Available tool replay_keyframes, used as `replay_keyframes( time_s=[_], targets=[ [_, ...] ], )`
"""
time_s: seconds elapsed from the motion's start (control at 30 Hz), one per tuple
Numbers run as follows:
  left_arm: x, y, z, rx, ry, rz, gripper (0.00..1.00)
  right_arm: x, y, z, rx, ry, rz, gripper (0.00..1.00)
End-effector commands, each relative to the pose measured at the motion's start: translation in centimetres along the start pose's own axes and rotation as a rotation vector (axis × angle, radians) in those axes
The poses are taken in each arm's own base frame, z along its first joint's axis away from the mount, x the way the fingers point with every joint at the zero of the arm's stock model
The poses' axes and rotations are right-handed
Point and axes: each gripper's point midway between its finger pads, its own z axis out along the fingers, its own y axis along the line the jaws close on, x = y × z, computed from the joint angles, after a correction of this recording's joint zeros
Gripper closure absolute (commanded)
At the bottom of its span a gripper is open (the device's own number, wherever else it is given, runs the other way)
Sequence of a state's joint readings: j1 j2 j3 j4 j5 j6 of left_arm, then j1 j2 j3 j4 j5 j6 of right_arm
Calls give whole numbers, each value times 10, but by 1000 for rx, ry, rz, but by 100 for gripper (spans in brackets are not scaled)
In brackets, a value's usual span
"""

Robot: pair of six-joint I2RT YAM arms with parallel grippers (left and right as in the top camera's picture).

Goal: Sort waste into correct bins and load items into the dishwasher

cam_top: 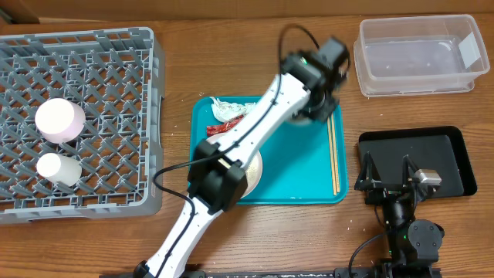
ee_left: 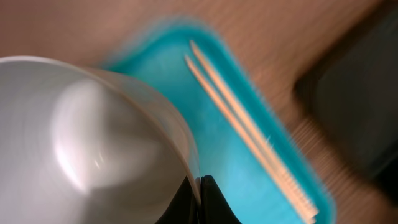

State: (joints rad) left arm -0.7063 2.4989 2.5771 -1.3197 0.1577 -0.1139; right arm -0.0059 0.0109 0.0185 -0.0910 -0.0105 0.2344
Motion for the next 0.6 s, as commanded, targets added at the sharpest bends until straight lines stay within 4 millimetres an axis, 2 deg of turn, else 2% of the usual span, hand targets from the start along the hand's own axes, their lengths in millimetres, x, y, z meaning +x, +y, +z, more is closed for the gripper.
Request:
replay_keyframes(
  time_s=[0.0, 0.07, 0.1, 0.13, 0.23, 0.37, 0.57],
  targets=[
    [-50, 43, -98, 29, -257, -253, 96, 1, -3, 0, 11, -7, -3, 0],
    [-60, 74, -145, 23, -366, -355, 96, 1, -3, 0, 11, -7, -3, 0],
    [-61, 108, -190, 21, -461, -447, 96, 1, -3, 0, 11, -7, -3, 0],
    [-58, 127, -213, 30, -505, -477, 96, 1, -3, 0, 11, -7, -3, 0],
    [-40, 176, -260, 81, -574, -556, 96, 1, -3, 0, 11, -8, -3, 0],
    [-6, 235, -294, 213, -602, -669, 96, 1, -3, 0, 11, -7, -3, 0],
    [46, 319, -326, 277, -680, -718, 96, 1, -3, 0, 11, -7, -3, 0]
  ],
)
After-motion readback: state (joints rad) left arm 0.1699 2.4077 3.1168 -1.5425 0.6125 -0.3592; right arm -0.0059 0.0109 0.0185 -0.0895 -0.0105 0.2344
